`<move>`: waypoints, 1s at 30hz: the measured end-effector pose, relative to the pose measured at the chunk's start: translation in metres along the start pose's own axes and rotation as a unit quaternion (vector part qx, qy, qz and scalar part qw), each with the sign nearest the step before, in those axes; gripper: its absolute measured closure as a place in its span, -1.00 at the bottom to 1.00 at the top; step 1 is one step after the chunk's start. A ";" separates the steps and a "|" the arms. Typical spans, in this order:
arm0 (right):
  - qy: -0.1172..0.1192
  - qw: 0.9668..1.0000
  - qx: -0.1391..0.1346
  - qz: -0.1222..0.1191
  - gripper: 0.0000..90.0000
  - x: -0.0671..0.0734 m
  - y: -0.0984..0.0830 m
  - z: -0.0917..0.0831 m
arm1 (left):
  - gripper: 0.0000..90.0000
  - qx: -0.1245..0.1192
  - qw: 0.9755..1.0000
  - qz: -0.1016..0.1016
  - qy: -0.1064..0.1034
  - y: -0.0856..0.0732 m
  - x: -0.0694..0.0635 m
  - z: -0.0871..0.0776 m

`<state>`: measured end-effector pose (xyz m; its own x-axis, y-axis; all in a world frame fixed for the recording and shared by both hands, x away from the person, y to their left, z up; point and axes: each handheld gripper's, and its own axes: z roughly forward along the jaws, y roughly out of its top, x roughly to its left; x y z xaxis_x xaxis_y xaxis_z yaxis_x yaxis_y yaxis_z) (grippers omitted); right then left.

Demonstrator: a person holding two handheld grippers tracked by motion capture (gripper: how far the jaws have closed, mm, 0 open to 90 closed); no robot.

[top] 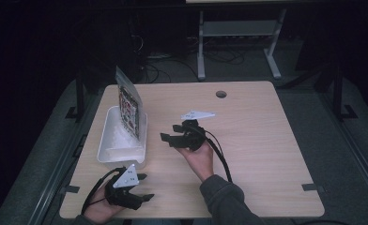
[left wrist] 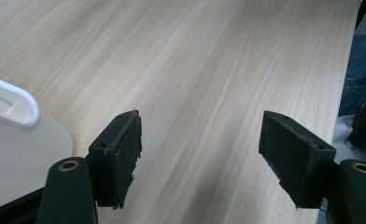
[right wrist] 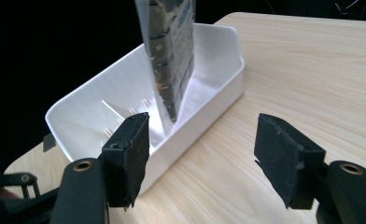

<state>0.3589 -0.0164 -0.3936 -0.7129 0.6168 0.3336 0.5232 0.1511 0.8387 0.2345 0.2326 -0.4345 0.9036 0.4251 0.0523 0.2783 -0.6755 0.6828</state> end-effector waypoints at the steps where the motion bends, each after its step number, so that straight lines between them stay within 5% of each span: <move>1: -0.001 1.000 -0.001 0.000 -0.25 -0.001 -0.001 -0.002 | -0.35 0.000 1.000 0.000 -0.001 0.000 0.000 0.000; 30: -0.019 1.000 0.018 0.011 -0.30 -0.045 -0.041 -0.070 | -0.40 -0.001 1.000 -0.006 -0.010 0.002 0.000 0.004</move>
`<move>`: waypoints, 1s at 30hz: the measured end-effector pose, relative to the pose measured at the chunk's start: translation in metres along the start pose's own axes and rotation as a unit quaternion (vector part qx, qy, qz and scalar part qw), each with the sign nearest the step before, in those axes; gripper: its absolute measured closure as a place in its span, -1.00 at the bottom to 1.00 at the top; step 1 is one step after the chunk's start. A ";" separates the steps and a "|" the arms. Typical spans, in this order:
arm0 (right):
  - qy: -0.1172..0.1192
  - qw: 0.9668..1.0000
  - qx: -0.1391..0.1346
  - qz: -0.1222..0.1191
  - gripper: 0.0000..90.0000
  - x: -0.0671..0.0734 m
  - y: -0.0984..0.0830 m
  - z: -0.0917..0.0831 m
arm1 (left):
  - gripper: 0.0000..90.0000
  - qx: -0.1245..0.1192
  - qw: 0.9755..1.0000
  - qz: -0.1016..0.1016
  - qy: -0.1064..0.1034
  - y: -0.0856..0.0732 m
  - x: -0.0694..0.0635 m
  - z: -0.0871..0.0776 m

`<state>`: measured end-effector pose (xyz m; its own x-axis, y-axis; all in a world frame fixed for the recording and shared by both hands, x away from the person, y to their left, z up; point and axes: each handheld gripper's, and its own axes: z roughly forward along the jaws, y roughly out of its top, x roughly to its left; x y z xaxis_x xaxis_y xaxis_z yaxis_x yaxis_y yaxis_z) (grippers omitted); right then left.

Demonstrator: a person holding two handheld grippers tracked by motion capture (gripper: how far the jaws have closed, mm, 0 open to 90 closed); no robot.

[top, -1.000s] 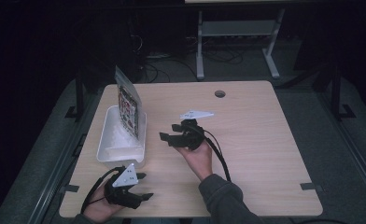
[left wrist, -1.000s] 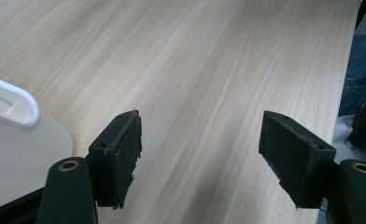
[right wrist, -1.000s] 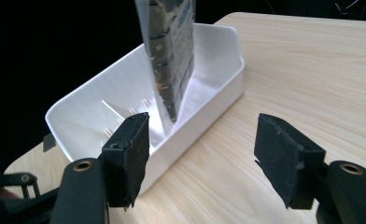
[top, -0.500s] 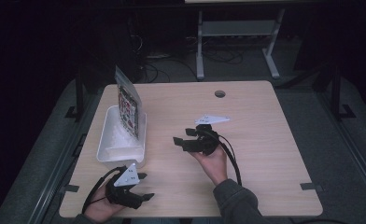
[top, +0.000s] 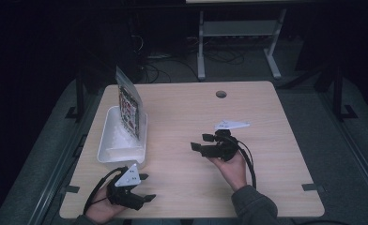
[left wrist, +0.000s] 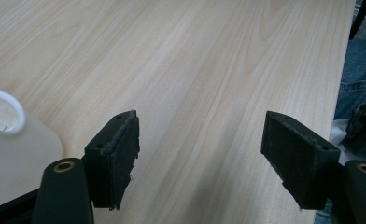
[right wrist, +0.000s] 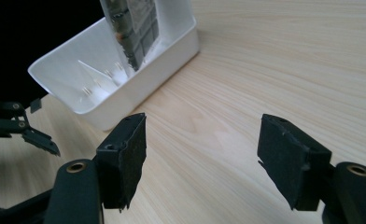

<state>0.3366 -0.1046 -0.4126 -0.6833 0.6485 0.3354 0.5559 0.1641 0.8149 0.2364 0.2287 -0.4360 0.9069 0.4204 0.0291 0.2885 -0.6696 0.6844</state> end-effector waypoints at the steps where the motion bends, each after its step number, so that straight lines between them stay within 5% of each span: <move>1: -0.003 1.000 -0.001 -0.001 -0.30 -0.003 -0.002 -0.003 | -0.40 0.000 1.000 0.000 0.000 0.000 0.000 0.000; 30: -0.003 0.999 0.048 -0.001 -0.38 -0.022 -0.056 -0.058 | -0.41 0.004 1.000 -0.001 -0.008 0.002 -0.002 0.004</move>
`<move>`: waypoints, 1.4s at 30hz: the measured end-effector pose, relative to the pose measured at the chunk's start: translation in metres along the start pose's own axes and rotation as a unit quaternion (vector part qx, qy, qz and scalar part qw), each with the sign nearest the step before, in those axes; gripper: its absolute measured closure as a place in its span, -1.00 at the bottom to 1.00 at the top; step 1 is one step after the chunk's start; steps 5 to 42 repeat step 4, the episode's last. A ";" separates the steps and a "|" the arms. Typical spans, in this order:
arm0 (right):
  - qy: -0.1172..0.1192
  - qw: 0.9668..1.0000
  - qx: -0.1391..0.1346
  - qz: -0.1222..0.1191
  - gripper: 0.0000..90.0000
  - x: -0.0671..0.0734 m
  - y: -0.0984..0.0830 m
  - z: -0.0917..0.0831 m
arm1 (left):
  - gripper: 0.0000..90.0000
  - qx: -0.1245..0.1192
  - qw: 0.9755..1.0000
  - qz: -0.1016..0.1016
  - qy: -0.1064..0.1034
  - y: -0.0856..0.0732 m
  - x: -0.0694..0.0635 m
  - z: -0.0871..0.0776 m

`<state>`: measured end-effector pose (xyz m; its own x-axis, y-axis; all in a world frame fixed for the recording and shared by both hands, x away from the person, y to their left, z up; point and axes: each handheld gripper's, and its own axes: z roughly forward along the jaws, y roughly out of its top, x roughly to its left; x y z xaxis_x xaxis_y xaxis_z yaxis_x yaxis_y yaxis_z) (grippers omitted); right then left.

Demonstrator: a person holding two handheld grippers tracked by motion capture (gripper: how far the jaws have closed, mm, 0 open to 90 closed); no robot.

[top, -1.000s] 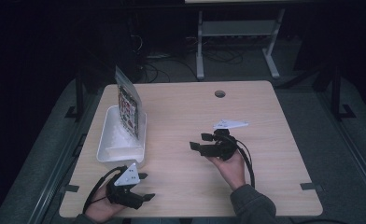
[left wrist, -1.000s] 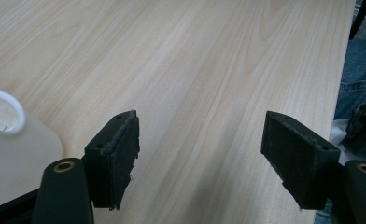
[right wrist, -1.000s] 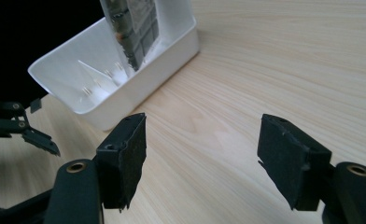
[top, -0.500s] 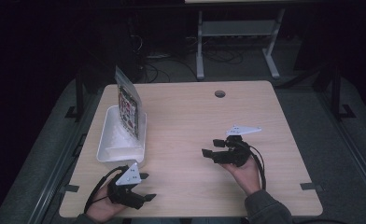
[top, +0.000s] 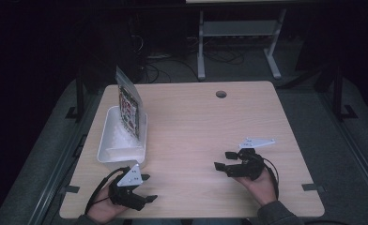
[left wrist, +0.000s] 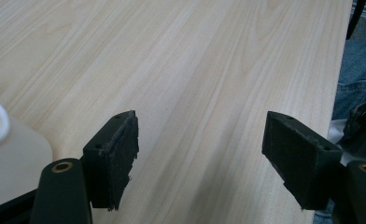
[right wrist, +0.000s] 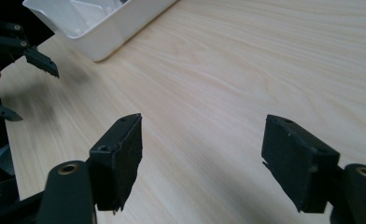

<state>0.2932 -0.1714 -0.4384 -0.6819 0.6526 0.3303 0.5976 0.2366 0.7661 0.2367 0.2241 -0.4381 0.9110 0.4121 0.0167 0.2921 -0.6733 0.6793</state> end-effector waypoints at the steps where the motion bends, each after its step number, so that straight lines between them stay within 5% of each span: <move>1: 0.001 1.000 -0.003 0.001 -0.38 0.000 -0.003 -0.002 | -0.41 0.001 1.000 0.002 0.000 0.000 0.000 0.000; 42: 0.002 1.000 -0.008 0.003 -0.38 -0.002 -0.013 -0.007 | -0.41 0.002 1.000 0.004 -0.001 0.000 -0.001 0.000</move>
